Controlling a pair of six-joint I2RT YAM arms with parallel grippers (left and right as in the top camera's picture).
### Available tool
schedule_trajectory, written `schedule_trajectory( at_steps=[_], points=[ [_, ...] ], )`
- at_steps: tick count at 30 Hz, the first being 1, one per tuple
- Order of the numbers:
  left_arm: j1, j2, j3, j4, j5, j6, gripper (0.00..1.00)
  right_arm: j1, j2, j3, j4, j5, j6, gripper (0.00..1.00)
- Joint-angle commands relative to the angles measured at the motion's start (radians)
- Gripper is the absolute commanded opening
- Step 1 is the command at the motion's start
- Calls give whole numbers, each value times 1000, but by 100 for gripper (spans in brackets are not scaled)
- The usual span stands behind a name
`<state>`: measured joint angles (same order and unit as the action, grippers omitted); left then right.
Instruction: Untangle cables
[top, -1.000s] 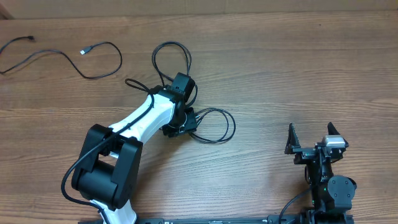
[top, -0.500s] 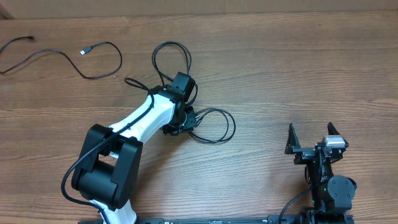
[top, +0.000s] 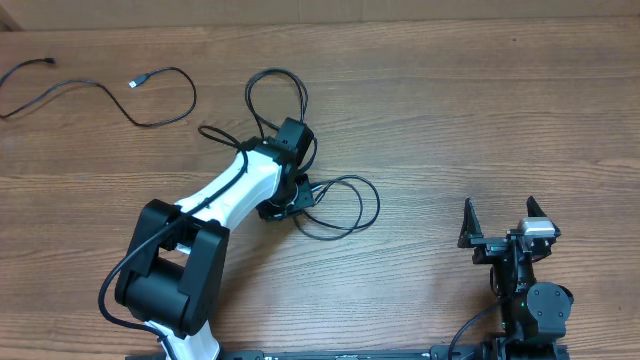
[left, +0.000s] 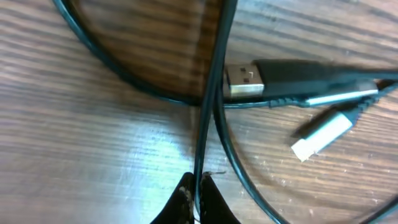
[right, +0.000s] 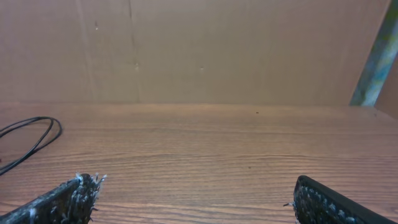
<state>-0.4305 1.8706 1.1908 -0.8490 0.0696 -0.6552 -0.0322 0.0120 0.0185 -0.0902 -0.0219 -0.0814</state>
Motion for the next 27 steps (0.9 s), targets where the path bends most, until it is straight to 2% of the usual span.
schedule_trajectory(
  at_steps=[1, 7, 14, 19, 25, 27],
  points=[
    [-2, 0, 136, -90, -14, 13, 4, -1, -9, -10, 6, -2, 6, 100],
    [-2, -16, 390, -313, -19, 31, 4, -1, -9, -10, 6, -2, 6, 100],
    [-2, -75, 616, -479, -25, 31, 4, -1, -9, -10, 6, -2, 6, 100],
    [-2, -169, 686, -492, -21, 31, 4, -1, -9, -10, 6, -2, 6, 100],
    [-2, -322, 731, -381, -6, 50, 4, -1, -9, -10, 6, -2, 6, 100],
    [-2, -336, 731, -387, -26, 50, 8, -1, -9, -10, 6, -2, 6, 100]
  ],
)
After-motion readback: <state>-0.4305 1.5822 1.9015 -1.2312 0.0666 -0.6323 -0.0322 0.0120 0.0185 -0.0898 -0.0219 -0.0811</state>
